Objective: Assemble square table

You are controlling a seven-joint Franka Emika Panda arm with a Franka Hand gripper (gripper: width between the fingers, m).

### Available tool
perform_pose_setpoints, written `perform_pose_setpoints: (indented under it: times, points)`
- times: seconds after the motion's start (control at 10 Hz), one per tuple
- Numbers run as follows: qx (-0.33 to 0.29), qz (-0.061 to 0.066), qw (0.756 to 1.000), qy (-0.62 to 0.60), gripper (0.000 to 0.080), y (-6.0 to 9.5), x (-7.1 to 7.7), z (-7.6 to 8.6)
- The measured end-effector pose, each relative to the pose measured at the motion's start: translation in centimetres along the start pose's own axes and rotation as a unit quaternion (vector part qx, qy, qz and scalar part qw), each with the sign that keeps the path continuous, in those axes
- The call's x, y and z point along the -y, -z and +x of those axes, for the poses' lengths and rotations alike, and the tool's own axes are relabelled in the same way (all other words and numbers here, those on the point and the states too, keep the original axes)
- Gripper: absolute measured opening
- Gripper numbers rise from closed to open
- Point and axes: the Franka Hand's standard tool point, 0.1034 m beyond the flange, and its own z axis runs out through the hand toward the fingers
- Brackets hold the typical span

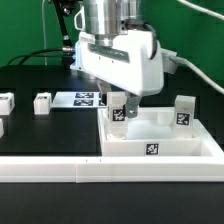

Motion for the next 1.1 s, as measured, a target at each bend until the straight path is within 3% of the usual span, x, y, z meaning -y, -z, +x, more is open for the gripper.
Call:
perform_pose_setpoints:
  times: [0.3,0.6,1.1]
  points:
    - [-0.001,0.000,0.995,0.100,0.0649,0.01,-0.05,0.12]
    - [0.000,-0.003,0.972,0.235,0.0649,0.38,0.14,0.00]
    - [0.000,-0.006,0.903,0.429,0.0649,0.23,0.14,-0.38]
